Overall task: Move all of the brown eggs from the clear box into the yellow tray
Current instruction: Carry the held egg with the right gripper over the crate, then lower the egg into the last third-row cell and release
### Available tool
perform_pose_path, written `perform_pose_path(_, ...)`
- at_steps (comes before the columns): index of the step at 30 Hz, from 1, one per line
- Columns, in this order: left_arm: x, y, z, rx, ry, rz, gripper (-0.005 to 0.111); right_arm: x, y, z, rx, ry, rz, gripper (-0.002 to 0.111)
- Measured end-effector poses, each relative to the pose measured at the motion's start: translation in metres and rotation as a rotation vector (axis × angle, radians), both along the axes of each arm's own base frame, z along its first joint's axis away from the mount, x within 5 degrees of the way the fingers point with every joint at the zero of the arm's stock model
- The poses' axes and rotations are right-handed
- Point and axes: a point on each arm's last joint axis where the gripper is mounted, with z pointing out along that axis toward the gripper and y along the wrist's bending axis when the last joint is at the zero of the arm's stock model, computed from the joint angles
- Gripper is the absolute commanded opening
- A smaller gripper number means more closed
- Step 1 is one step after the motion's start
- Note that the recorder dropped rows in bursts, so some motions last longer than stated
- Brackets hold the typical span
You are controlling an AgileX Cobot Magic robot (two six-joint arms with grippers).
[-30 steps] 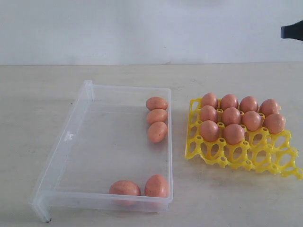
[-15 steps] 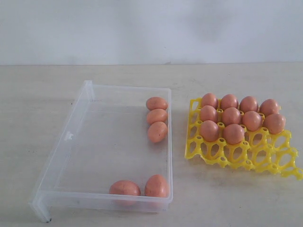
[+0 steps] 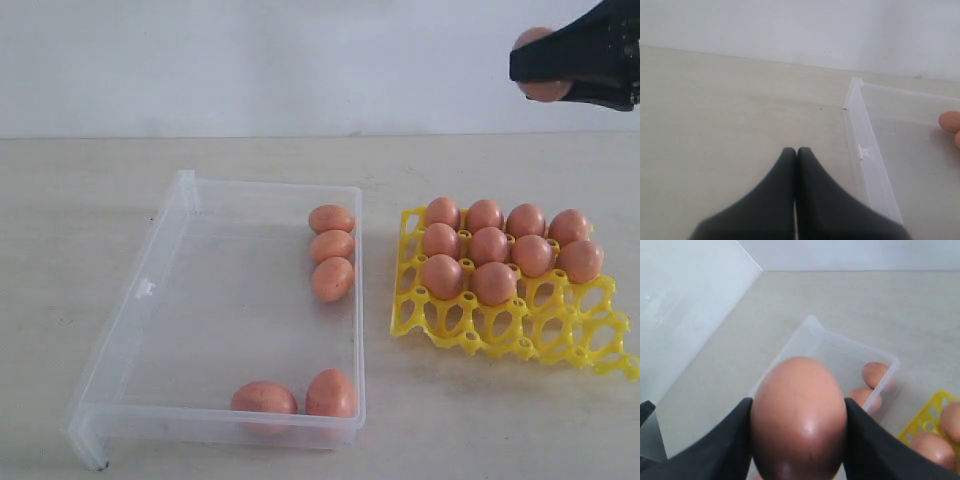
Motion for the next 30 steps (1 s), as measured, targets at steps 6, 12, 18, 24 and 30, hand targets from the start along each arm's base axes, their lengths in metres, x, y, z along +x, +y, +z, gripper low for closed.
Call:
perform_pose_path(6,0.0,0.0,0.0,0.0,0.0,0.0,-0.004,-0.024,-0.008,-0.084,0.148,-0.08,-0.131,0.0)
perform_pose_path(12,0.0,0.0,0.0,0.0,0.0,0.0,-0.004,-0.051,-0.028,-0.117,0.061,-0.139,-0.22,0.0)
perform_pose_path(18,0.0,0.0,0.0,0.0,0.0,0.0,-0.004,-0.041,-0.03,-0.153,-0.277,-0.07,-0.275,0.0)
perform_pose_path(24,0.0,0.0,0.0,0.0,0.0,0.0,-0.004,-0.038,-0.013,-0.169,-0.392,-0.041,-0.207,0.0)
perform_pose_path(30,0.0,0.0,0.0,0.0,0.0,0.0,-0.004,-0.03,-0.016,-0.167,-0.453,-0.048,-0.231,0.0)
